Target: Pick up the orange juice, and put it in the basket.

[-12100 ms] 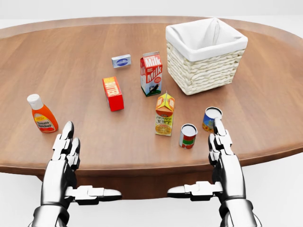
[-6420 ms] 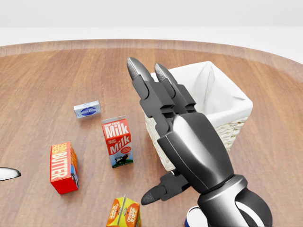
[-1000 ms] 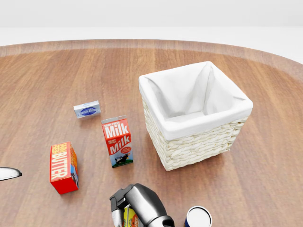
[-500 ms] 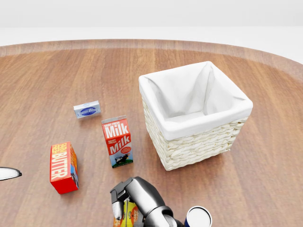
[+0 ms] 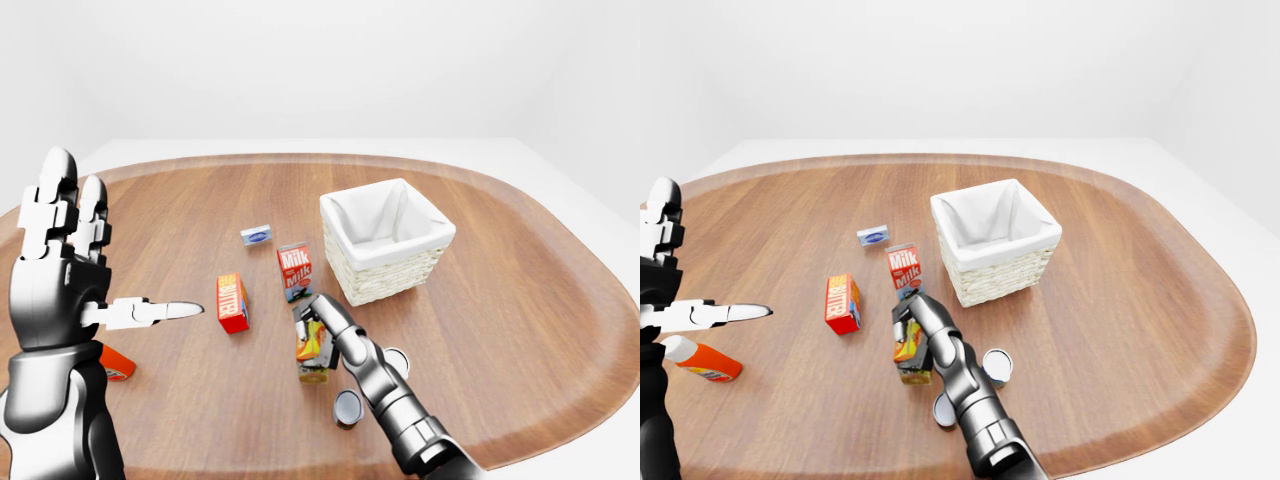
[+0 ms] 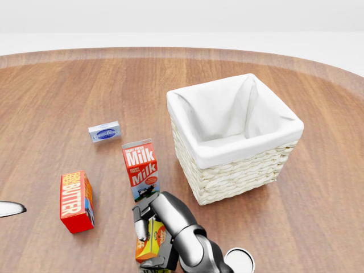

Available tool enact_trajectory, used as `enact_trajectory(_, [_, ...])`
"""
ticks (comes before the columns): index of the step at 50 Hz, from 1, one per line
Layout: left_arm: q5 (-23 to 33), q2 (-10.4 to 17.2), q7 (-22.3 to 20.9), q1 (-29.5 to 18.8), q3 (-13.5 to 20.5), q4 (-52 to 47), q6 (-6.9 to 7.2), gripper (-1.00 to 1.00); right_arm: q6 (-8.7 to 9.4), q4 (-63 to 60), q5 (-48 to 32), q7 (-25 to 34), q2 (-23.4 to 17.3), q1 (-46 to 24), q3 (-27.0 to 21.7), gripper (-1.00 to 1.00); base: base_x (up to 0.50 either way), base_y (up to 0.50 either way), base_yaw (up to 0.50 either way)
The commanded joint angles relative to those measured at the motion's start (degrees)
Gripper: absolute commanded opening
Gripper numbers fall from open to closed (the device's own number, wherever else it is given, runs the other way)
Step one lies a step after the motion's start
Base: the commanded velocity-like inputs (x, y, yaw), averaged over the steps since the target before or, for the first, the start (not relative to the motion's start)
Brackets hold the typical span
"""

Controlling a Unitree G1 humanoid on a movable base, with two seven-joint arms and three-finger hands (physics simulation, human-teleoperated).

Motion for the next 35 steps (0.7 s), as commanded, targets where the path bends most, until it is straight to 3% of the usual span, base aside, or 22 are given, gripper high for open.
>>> enact_trajectory(1, [1.9, -0.3, 0.8, -0.3, -0.9, 5.6, 0.00, 1.00, 0.00, 5.7, -0.4, -1.4, 0.5, -5.0, -1.2, -1.00, 0.00, 0.00, 0.00])
enact_trajectory(35, [1.8, -0.3, 0.4, 0.0, -0.6, 5.3, 0.00, 1.00, 0.00, 1.8, 0.1, 1.1, 0.4, -9.8, -2.1, -1.00, 0.00, 0.00, 0.00])
